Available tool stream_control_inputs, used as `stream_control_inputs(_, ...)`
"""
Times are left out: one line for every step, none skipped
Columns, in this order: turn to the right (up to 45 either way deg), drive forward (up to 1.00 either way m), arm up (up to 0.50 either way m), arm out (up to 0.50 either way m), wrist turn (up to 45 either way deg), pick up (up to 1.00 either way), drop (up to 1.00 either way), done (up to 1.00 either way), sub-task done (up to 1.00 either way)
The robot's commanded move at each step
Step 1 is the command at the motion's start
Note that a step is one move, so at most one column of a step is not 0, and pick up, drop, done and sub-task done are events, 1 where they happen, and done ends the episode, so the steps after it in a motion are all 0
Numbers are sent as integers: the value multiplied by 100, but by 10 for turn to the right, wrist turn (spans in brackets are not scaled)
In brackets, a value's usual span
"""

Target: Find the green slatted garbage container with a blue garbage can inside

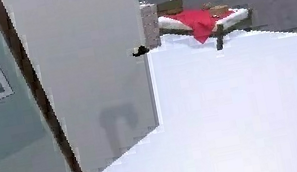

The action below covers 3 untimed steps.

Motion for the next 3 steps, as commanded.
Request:
stream_control_inputs(390,0,0,0,0,0,0,0,0)
stream_control_inputs(0,80,0,0,0,0,0,0,0)
stream_control_inputs(30,0,0,0,0,0,0,0,0)
